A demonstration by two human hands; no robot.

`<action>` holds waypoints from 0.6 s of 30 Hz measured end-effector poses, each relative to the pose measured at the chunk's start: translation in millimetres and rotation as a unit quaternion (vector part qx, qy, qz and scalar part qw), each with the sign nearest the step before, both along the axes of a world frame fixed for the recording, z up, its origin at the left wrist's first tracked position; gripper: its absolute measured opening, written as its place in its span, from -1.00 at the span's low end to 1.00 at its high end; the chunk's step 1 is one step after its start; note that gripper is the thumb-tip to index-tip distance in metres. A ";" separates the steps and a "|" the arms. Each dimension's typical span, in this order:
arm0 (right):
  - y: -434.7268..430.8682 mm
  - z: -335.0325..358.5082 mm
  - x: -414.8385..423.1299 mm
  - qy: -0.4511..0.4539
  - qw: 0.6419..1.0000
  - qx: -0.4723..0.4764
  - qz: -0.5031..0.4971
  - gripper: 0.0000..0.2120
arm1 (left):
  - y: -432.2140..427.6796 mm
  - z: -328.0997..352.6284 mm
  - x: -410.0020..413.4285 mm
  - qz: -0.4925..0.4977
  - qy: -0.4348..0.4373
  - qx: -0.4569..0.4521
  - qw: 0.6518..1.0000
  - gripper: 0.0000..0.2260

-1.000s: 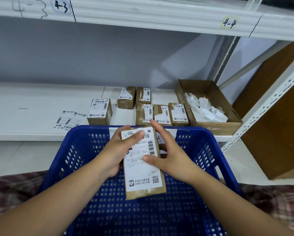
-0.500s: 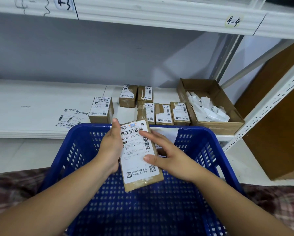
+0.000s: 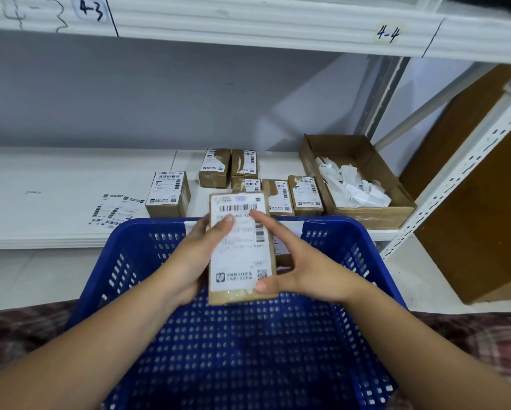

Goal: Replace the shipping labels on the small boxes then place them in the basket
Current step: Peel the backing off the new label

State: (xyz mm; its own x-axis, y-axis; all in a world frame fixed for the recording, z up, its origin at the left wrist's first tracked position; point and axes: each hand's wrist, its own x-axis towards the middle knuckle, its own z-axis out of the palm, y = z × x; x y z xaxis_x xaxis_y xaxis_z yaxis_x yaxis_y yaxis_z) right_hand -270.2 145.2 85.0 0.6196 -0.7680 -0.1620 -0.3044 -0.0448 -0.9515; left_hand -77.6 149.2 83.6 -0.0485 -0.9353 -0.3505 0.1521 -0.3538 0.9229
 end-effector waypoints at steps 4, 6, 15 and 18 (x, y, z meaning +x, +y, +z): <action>-6.3 -5.3 -2.9 -0.066 0.993 -0.023 -0.096 -0.10 | 8.2 -5.5 -5.7 -0.119 0.032 0.045 0.991 -0.51; -8.1 -6.2 -3.6 -0.107 0.984 -0.022 -0.143 -0.19 | 8.0 -6.8 -5.2 -0.147 0.030 0.045 0.988 -0.51; -7.0 -9.5 -1.8 -0.162 0.977 0.050 -0.129 -0.29 | 6.5 -6.5 -0.9 -0.101 0.023 0.057 0.993 -0.59; -6.7 -9.2 -2.0 -0.132 0.984 0.056 -0.105 -0.23 | 7.3 -7.3 -1.1 -0.095 -0.004 0.063 0.993 -0.66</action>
